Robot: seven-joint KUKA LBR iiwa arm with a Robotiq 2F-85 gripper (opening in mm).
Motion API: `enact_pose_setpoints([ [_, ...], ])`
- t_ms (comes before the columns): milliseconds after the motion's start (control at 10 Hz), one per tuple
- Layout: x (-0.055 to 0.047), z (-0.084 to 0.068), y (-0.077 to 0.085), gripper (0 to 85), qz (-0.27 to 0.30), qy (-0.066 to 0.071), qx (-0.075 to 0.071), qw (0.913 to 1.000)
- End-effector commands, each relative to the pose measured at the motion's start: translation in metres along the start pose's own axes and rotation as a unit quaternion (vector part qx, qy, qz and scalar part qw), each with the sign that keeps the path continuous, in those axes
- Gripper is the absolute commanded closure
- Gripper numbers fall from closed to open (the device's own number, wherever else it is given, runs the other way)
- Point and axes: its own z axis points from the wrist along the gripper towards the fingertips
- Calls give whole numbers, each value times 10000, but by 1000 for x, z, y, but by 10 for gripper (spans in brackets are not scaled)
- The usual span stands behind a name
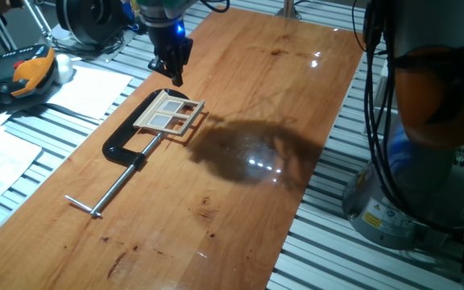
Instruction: Close a sliding window
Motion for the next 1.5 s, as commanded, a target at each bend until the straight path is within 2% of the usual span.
enact_pose_setpoints([
  [0, 0, 0, 0, 850, 25, 3, -10, 10000],
  [300, -3, 0, -1, 850, 140, 72, -53, 9999],
  [500, -11, 8, -2, 850, 178, 75, -22, 9998],
  [700, -23, 13, -9, 850, 155, 121, -69, 9998],
  [800, -29, 17, -13, 850, 132, 139, -90, 9998],
  [1100, -42, 35, -13, 850, 148, 63, -148, 9998],
  [1200, -45, 41, -14, 850, 111, 34, -168, 9998],
  [1400, -48, 48, -13, 850, 12, 69, -264, 9996],
])
